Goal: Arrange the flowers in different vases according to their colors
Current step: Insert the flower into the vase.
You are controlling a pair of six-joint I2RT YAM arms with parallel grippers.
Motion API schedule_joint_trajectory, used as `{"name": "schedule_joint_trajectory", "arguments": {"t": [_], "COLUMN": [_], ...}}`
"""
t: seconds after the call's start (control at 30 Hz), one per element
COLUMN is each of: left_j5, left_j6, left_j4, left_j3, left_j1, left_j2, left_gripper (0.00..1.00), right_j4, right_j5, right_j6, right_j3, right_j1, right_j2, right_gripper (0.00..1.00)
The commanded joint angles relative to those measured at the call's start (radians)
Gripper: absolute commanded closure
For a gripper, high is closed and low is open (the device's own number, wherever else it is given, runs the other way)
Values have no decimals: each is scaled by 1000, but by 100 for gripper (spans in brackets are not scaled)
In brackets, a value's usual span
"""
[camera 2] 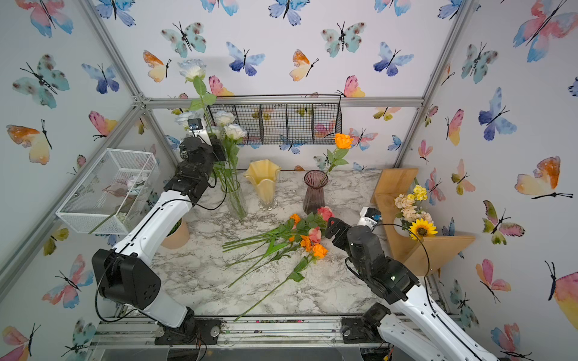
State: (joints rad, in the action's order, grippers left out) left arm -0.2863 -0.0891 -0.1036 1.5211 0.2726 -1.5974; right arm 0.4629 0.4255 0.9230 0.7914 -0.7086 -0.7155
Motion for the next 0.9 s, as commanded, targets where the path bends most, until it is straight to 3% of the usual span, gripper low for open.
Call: {"name": "schedule_joint_trajectory", "arguments": {"t": [0.0,0.13,0.23,0.57,0.87], "left_j5": [-3,29,55,200,210], "left_j6": [-25,-67,-103,-226,-275], "left_j4": [-34,-18,-6,-14,93], "left_j3": [-27,-21,-5,-13,-153], "left_j1": [-12,-18,-18,-18,-16], "left_j2": [59,81,95,213,502], "left_gripper": [73,37,24,0,1], "right_j4": [10,15,16,66,93], "right_j5": [25,27,23,-77,-177], "right_j6": [-9,-9,-9,-4,61], "right_j3": [7,12,21,74,26], "right_j1": [0,0,0,0,0], "right_j2": [9,14,12,-22,-19], "right_gripper": [2,2,2,2,5]}}
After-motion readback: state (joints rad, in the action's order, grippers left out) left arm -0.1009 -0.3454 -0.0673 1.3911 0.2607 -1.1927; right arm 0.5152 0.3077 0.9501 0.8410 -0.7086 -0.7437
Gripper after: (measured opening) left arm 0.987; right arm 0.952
